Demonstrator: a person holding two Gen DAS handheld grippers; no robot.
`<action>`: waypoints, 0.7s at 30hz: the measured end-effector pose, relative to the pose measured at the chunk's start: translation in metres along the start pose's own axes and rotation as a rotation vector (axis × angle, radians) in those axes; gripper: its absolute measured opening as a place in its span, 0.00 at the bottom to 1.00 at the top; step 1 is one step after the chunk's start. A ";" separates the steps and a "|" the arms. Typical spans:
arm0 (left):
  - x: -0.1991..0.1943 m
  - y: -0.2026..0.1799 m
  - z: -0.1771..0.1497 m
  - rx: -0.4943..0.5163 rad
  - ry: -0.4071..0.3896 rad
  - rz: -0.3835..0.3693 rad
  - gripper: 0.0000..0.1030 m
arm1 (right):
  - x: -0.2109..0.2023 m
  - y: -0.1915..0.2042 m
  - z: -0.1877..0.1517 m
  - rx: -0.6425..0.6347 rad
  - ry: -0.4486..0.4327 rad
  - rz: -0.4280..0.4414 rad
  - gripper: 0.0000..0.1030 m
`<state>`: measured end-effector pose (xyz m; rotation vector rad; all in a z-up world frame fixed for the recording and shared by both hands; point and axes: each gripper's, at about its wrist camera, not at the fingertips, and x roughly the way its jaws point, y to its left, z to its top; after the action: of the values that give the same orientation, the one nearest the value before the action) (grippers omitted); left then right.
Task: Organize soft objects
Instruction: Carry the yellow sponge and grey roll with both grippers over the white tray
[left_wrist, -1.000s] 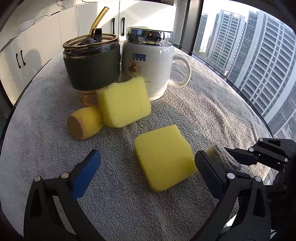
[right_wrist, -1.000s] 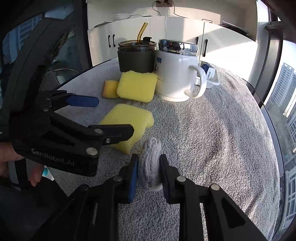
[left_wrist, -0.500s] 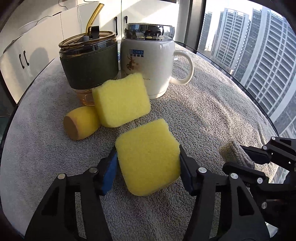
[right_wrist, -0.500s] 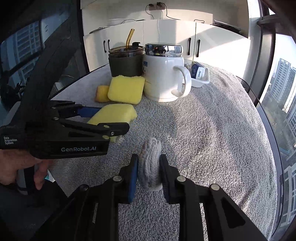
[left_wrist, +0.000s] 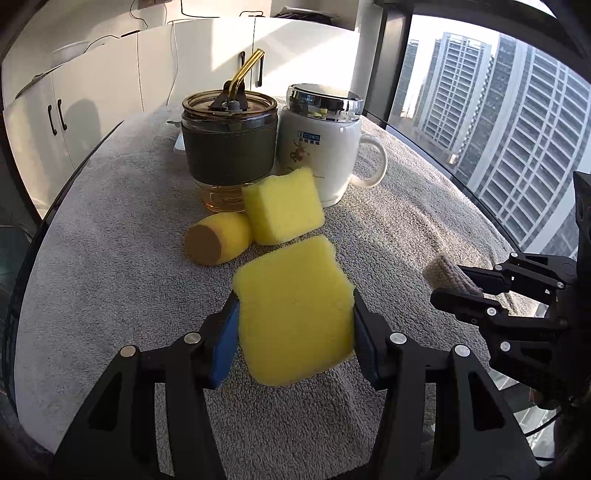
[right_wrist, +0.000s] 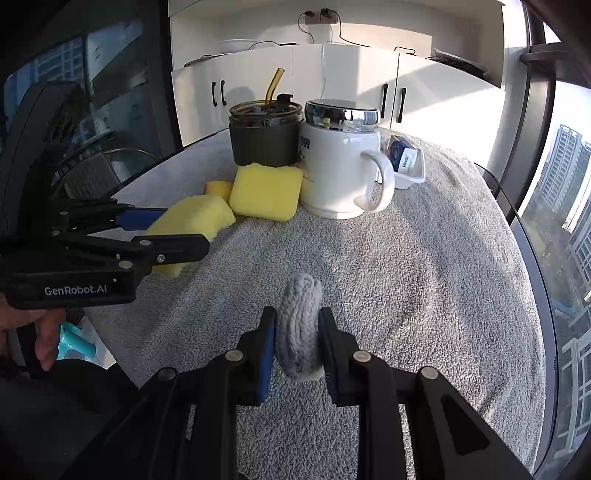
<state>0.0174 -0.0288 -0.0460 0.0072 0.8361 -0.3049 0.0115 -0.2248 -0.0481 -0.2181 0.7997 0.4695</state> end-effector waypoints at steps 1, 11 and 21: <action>0.000 0.004 0.003 -0.011 -0.001 -0.001 0.50 | -0.001 0.000 0.002 -0.001 0.002 0.000 0.24; -0.054 0.055 0.031 -0.031 -0.092 0.046 0.50 | -0.042 -0.012 0.043 -0.037 -0.025 0.007 0.24; -0.096 0.112 0.151 0.120 -0.241 0.143 0.51 | -0.119 -0.094 0.157 -0.153 -0.130 -0.184 0.24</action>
<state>0.0966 0.0846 0.1133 0.1391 0.5736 -0.2156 0.0854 -0.2891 0.1475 -0.3957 0.6102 0.3673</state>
